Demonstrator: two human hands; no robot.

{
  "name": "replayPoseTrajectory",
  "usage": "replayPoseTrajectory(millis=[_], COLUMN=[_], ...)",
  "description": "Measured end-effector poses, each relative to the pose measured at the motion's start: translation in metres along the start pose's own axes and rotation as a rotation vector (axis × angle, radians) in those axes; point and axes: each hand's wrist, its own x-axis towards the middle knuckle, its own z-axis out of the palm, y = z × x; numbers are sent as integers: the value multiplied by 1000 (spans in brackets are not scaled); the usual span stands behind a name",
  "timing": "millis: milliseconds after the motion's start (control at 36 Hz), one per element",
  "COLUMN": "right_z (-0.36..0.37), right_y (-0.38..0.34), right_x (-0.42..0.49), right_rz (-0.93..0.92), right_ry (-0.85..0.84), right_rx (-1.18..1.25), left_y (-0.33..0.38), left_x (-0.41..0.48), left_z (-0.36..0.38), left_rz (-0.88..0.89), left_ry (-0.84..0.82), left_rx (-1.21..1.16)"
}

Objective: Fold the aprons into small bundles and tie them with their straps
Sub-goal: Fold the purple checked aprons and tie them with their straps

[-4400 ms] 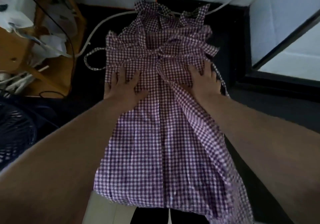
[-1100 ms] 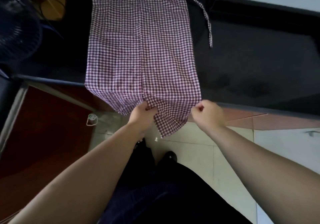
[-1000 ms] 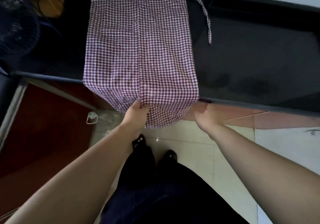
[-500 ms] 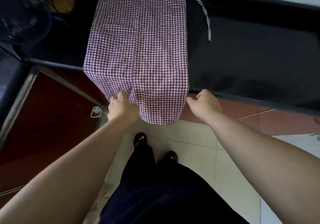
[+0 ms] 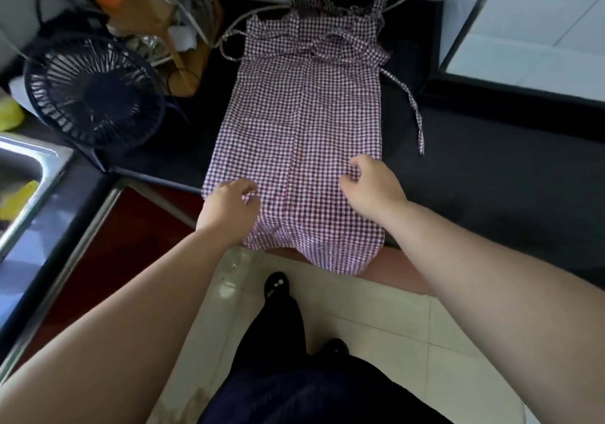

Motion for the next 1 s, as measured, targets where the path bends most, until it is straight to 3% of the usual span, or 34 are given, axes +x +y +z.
replayPoseTrajectory(millis=[194,389,556,611,722,806,1000], right_z=[-13,-15,-5,-3,-12,-33,-91], right_y=[-27,-36,-20,-11,2,6,-4], right_x=[63,135,149,141,127,132,204], right_rz=[70,116,166,175,298,376,242], right_ry=[8,-33,-289,-300,-109,-50,265], right_rx=[-58,-123,-337,-417,-413,-425,-121], left_y=[12,24,32,35,52,76,110], left_x=[72,165,203,201,195,199,249], left_z=[-24,-35,-26,-22,-18,-18,-34], left_rz=[82,152,174,213,363,329,175], left_ry=[-13,-166,-382,-386,-315,-306,-124], left_rx=[46,184,429,520,634,666,335])
